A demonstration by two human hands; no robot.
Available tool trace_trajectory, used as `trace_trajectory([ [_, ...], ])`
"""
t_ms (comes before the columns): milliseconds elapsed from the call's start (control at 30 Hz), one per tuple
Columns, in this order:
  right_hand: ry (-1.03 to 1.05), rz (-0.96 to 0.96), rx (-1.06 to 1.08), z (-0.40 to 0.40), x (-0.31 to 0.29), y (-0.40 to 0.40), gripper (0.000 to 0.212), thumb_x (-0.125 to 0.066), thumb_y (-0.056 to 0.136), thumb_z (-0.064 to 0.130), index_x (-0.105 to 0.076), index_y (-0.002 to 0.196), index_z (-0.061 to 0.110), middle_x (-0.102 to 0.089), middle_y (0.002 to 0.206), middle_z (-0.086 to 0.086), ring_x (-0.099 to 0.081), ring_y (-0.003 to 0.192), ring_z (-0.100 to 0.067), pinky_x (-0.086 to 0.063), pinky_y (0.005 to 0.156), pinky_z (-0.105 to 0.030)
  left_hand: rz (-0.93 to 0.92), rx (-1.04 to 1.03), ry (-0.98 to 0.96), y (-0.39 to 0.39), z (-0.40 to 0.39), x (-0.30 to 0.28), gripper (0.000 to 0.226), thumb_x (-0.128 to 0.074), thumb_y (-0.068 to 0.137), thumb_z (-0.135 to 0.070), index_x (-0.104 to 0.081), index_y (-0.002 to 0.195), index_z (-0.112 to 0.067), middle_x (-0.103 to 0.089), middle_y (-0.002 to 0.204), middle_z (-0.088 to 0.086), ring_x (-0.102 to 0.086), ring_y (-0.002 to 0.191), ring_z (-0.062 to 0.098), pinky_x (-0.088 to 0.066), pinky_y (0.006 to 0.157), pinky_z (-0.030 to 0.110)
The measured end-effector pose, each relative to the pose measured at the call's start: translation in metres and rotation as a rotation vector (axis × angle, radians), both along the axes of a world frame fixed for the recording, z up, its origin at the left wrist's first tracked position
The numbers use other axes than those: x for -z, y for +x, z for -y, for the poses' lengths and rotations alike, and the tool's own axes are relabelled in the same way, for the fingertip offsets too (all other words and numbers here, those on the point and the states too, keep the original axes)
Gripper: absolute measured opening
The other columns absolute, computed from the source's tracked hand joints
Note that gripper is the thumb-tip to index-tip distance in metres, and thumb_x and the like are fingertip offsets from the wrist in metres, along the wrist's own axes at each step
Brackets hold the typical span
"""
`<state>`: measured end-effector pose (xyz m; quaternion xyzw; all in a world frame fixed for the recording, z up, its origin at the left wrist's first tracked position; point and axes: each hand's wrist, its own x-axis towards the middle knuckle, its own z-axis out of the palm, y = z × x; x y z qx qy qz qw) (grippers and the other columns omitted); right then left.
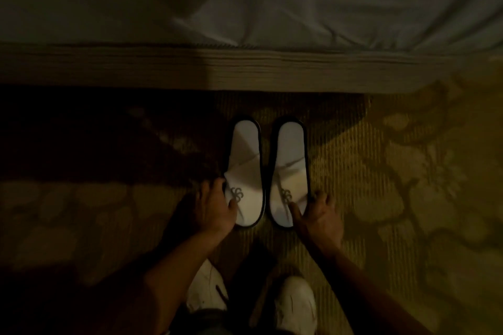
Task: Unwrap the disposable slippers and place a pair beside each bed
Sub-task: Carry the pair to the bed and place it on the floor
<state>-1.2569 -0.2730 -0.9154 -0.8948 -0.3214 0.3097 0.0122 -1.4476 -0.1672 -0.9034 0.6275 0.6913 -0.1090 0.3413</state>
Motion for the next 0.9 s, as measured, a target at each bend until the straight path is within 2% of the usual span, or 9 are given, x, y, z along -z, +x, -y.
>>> trace_trajectory([
  [133,-0.103,-0.044,-0.218,0.017,-0.105,-0.008,0.087,-0.046,0.091,0.07,-0.03,0.156,0.014,-0.031,0.162,-0.011,-0.033,0.146,-0.034,-0.036,0.115,-0.051,-0.024,0.28,-0.02,-0.004,0.018,-0.083,0.057,-0.055,0.097,-0.041,-0.039,0.151,-0.033,-0.031,0.161,0.005,-0.035,0.143,0.032,-0.034,0.115,0.05],
  [200,-0.142,-0.061,-0.313,0.026,-0.173,-0.01,0.091,-0.037,0.092,0.075,-0.017,0.161,0.019,-0.015,0.17,-0.008,-0.017,0.155,-0.031,-0.026,0.121,-0.052,0.004,0.368,-0.108,-0.005,0.027,-0.146,0.066,-0.05,0.098,-0.048,-0.023,0.158,-0.037,-0.018,0.168,0.004,-0.024,0.15,0.032,-0.025,0.121,0.051],
  [300,-0.168,-0.076,-0.425,0.031,-0.284,-0.012,0.09,-0.026,0.091,0.077,-0.014,0.162,0.022,-0.005,0.172,-0.005,-0.002,0.158,-0.028,-0.012,0.127,-0.053,0.052,0.4,-0.274,-0.003,0.042,-0.266,0.078,-0.042,0.098,-0.059,0.001,0.16,-0.039,0.001,0.171,-0.002,-0.004,0.157,0.029,-0.007,0.126,0.053],
  [400,-0.159,-0.077,-0.502,0.033,-0.409,-0.022,0.086,-0.024,0.094,0.076,-0.015,0.162,0.025,-0.005,0.172,-0.006,-0.001,0.158,-0.027,-0.005,0.126,-0.053,0.049,0.419,-0.316,-0.004,0.059,-0.398,0.077,-0.032,0.098,-0.066,0.006,0.16,-0.04,0.002,0.171,-0.001,0.001,0.157,0.028,0.004,0.124,0.054],
  [500,-0.154,-0.123,-0.548,0.041,-0.537,-0.04,0.106,-0.001,0.077,0.087,-0.013,0.162,0.026,-0.002,0.172,-0.004,0.001,0.159,-0.027,-0.001,0.125,-0.053,0.063,0.402,-0.298,-0.008,0.073,-0.526,0.074,-0.026,0.098,-0.067,0.005,0.16,-0.04,0.003,0.171,-0.002,0.005,0.157,0.026,0.008,0.123,0.054],
  [600,-0.124,-0.119,-0.609,0.052,-0.634,-0.055,0.103,0.001,0.072,0.077,-0.017,0.161,0.029,-0.005,0.172,-0.003,-0.002,0.159,-0.026,-0.003,0.126,-0.054,0.086,0.407,-0.295,-0.011,0.085,-0.624,0.072,-0.023,0.098,-0.069,0.003,0.16,-0.041,0.007,0.171,-0.003,0.01,0.157,0.025,0.011,0.122,0.054],
  [700,-0.116,-0.068,-0.652,0.062,-0.714,-0.068,0.095,-0.006,0.079,0.079,-0.014,0.161,0.032,-0.003,0.172,-0.001,-0.005,0.158,-0.026,-0.006,0.125,-0.056,0.092,0.465,-0.266,-0.02,0.095,-0.698,0.073,-0.02,0.096,-0.073,0.0,0.159,-0.043,0.006,0.171,-0.004,0.01,0.157,0.026,0.011,0.122,0.057],
  [800,-0.077,-0.025,-0.619,0.07,-0.769,-0.073,0.086,-0.023,0.088,0.083,-0.017,0.16,0.035,-0.008,0.172,0.0,-0.008,0.158,-0.026,-0.006,0.125,-0.06,0.103,0.522,-0.233,-0.032,0.1,-0.752,0.074,-0.018,0.094,-0.075,-0.005,0.159,-0.043,0.001,0.171,-0.002,0.004,0.157,0.029,0.008,0.121,0.061],
  [900,-0.063,-0.011,-0.572,0.075,-0.799,-0.074,0.093,-0.017,0.082,0.087,-0.022,0.159,0.035,-0.011,0.171,0.0,-0.01,0.158,-0.029,-0.009,0.125,-0.061,0.089,0.552,-0.201,-0.048,0.098,-0.78,0.072,-0.02,0.096,-0.073,-0.008,0.16,-0.041,-0.001,0.171,-0.001,0.002,0.157,0.032,0.006,0.121,0.063],
])
